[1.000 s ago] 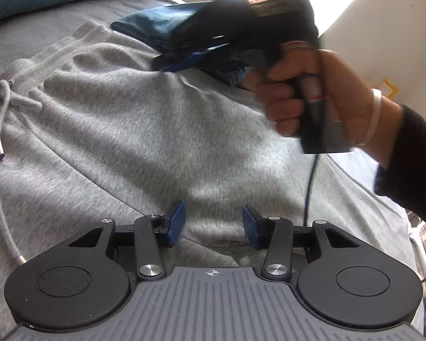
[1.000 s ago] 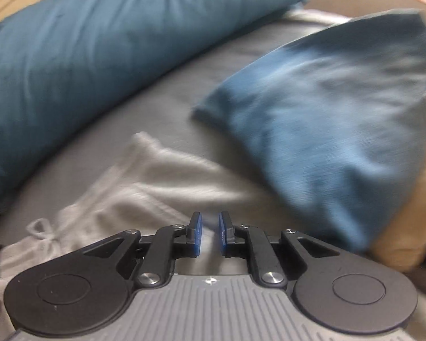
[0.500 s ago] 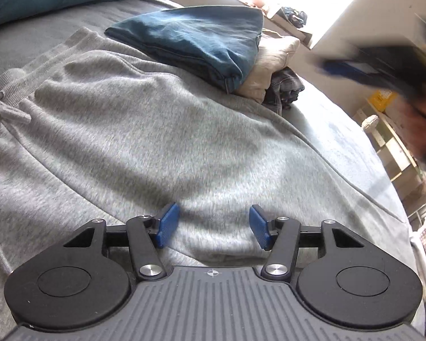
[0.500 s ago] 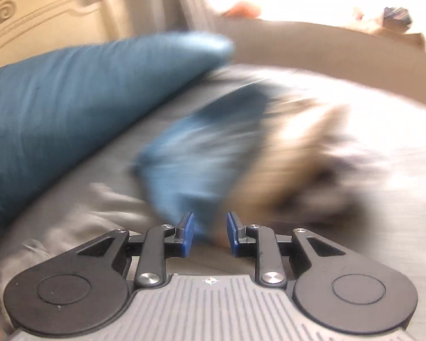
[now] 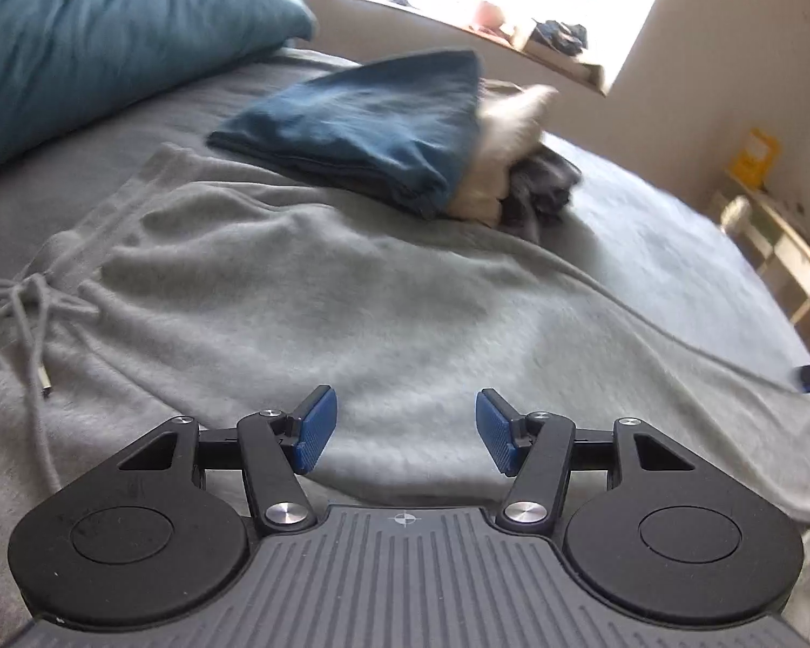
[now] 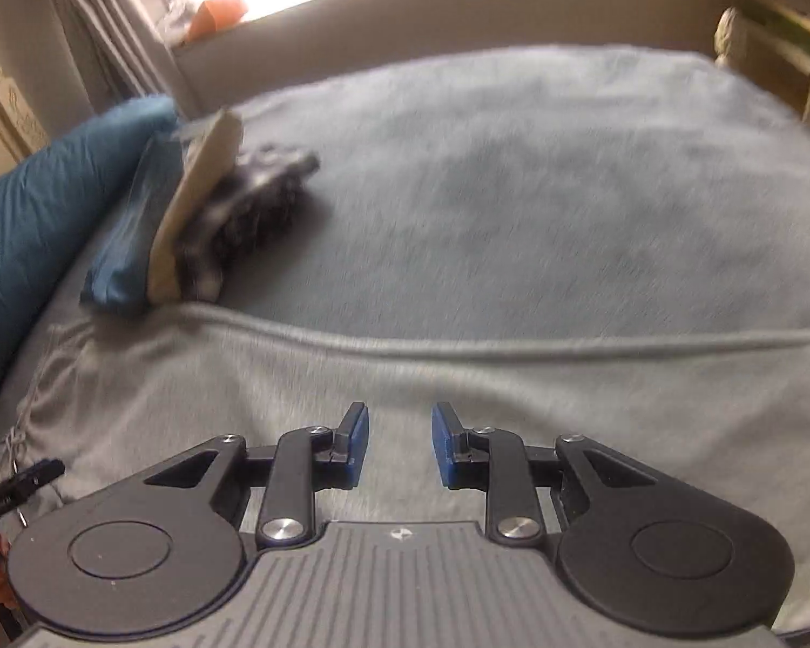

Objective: Fold clothes

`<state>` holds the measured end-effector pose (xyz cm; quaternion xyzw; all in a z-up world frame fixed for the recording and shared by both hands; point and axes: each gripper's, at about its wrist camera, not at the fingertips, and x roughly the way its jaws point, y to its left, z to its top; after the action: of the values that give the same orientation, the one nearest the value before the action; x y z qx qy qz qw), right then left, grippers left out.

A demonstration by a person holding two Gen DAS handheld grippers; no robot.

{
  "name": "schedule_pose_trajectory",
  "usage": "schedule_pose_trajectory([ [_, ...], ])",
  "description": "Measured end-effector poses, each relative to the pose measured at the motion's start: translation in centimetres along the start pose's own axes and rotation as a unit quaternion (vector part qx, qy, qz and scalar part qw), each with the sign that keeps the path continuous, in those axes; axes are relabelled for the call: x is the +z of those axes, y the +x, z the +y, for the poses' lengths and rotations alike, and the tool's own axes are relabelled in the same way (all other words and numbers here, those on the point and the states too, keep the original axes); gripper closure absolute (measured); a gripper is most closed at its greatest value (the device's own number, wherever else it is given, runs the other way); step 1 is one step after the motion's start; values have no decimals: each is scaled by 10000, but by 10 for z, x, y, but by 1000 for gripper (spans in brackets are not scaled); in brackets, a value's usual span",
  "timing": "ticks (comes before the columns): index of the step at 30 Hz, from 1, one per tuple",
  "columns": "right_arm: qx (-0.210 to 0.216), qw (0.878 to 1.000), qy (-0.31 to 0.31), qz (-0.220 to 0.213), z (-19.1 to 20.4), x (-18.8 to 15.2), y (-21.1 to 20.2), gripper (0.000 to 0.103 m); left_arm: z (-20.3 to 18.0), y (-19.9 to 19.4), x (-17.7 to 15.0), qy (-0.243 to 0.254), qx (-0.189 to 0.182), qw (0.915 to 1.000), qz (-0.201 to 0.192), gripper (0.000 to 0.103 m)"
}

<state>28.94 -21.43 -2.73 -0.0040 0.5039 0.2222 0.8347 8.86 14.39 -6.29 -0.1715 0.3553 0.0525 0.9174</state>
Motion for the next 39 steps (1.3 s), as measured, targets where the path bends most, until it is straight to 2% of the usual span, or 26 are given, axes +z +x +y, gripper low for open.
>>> schedule_pose_trajectory([
  [2,-152,9989,-394,224,12,-2,48,76,-15,10,-6,335,120,9993,146,46],
  [5,-541,9977,-294,-290,3,11,83,79,-35,23,-15,761,399,9958,309,46],
  [7,-1083,9924,42,-577,-10,26,87,79,-42,25,-20,911,623,9935,274,46],
  [9,-1264,9886,533,-615,-28,39,77,77,-45,24,-18,884,666,9934,297,46],
  [11,-796,9928,721,-528,-37,37,57,76,-46,20,-14,888,552,9939,340,46],
  [13,-32,9966,779,-252,-34,24,42,76,-49,18,-10,1035,485,9929,342,46],
  [15,520,9969,586,68,-21,7,35,76,-54,21,-6,1267,486,9902,325,46],
  [16,636,9973,331,179,-12,-1,37,76,-59,24,-5,1344,510,9891,329,46],
  [17,542,9982,72,225,-4,-6,44,76,-63,28,-3,1380,496,9886,341,46],
  [19,86,9992,-312,239,8,-13,61,77,-72,36,0,1427,478,9879,361,46],
  [21,-220,9996,-147,-131,-1,-3,72,81,-82,43,1,1468,545,9869,383,46],
  [22,-454,9983,43,-370,-8,5,73,81,-86,44,0,1500,584,9862,400,46],
  [24,-736,9950,403,-541,-15,18,69,78,-90,41,-4,1584,646,9844,417,46],
  [25,-540,9960,531,-480,-16,20,66,78,-90,38,-6,1610,667,9837,435,46],
  [26,-170,9982,452,-345,-9,13,62,78,-89,35,-8,1633,679,9832,455,46],
  [29,955,9954,-61,83,21,-15,48,78,-89,30,-14,1736,648,9814,492,46],
  [30,1061,9938,-285,143,29,-23,49,78,-90,31,-16,1788,661,9804,508,46],
  [32,999,9917,-787,177,43,-35,55,79,-92,36,-17,1784,701,9801,510,46],
  [34,884,9958,-255,23,14,-21,68,89,-94,39,-17,1704,732,9815,486,46],
  [35,812,9960,341,-114,-12,-11,70,98,-95,41,-16,1656,742,9823,469,46],
  [37,601,9845,1582,-453,-66,8,65,95,-95,41,-17,1607,748,9831,462,46],
  [39,354,9783,1948,-612,-96,12,49,91,-94,41,-17,1593,737,9834,465,46],
])
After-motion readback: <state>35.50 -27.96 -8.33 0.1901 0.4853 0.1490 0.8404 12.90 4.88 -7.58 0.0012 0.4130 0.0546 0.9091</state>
